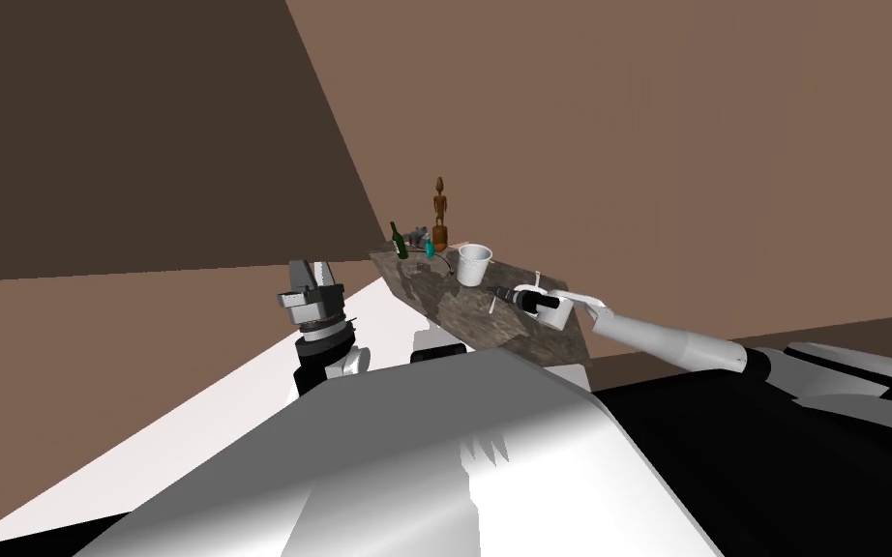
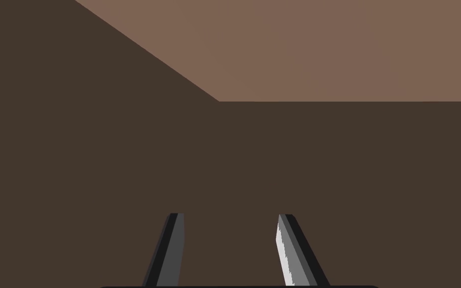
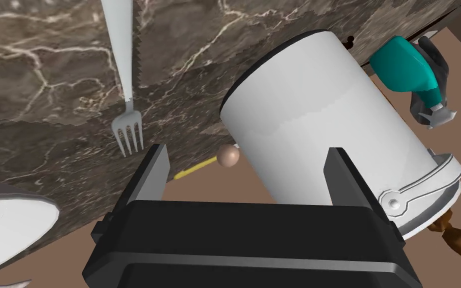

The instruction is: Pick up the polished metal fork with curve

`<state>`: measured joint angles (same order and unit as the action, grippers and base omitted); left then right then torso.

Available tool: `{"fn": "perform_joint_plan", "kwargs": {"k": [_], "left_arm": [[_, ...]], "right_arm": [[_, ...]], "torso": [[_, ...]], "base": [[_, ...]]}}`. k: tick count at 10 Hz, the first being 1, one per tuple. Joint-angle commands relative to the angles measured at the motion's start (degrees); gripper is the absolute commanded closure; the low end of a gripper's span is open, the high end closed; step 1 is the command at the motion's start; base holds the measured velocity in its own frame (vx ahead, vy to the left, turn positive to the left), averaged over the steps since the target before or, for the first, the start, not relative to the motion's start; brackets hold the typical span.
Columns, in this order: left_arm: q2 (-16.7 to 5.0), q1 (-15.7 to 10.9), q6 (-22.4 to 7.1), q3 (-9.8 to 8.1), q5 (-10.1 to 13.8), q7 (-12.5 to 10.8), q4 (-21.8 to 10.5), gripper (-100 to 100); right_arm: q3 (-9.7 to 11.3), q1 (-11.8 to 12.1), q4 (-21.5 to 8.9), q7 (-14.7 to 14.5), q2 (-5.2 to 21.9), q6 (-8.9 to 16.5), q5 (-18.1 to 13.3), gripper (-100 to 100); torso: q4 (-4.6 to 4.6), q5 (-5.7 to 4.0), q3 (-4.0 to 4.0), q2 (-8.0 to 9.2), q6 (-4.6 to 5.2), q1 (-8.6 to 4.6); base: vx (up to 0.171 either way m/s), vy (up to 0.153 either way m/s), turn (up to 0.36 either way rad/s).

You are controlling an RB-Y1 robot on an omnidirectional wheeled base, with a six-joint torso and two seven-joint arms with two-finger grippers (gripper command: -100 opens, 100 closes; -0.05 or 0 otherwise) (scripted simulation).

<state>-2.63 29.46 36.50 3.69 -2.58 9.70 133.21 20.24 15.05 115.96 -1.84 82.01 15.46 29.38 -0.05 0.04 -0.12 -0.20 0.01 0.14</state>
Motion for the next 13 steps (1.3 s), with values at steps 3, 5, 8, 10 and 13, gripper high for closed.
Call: {"fn": "perform_joint_plan", "kwargs": {"k": [3,5,8,10,13], "left_arm": [[0.0,0.0,0.0,0.0,0.0,0.0,0.0,0],[0.0,0.0,0.0,0.0,0.0,0.0,0.0,0],[0.0,0.0,0.0,0.0,0.0,0.0,0.0,0],[0.0,0.0,0.0,0.0,0.0,0.0,0.0,0],[0.0,0.0,0.0,0.0,0.0,0.0,0.0,0]], "right_arm": [[1.4,0.7,-1.4,0.9,2.5,4.5,2.6,-100],[2.2,1.3,-2.4,1.6,4.6,6.6,4.6,-100],[3.9,2.6,-4.5,2.9,8.3,10.4,8.6,-100],[4.6,3.3,-5.4,3.6,9.8,12.1,10.5,-100],[6.0,4.7,-7.1,4.8,12.4,15.1,13.9,-100]], "torso": [[0.01,0.0,0.02,0.04,0.0,0.02],[-0.01,-0.01,-0.04,-0.06,0.0,0.0],[0.0,-0.01,0.01,0.03,0.02,-0.02],[0.01,-0.01,0.02,0.04,0.02,0.0],[-0.01,-0.01,-0.02,-0.02,0.03,0.0]], "base": [[0.051,0.038,0.086],[0.073,0.036,0.094],[0.058,0.036,0.112],[0.056,0.034,0.092],[0.072,0.041,0.12]]}}
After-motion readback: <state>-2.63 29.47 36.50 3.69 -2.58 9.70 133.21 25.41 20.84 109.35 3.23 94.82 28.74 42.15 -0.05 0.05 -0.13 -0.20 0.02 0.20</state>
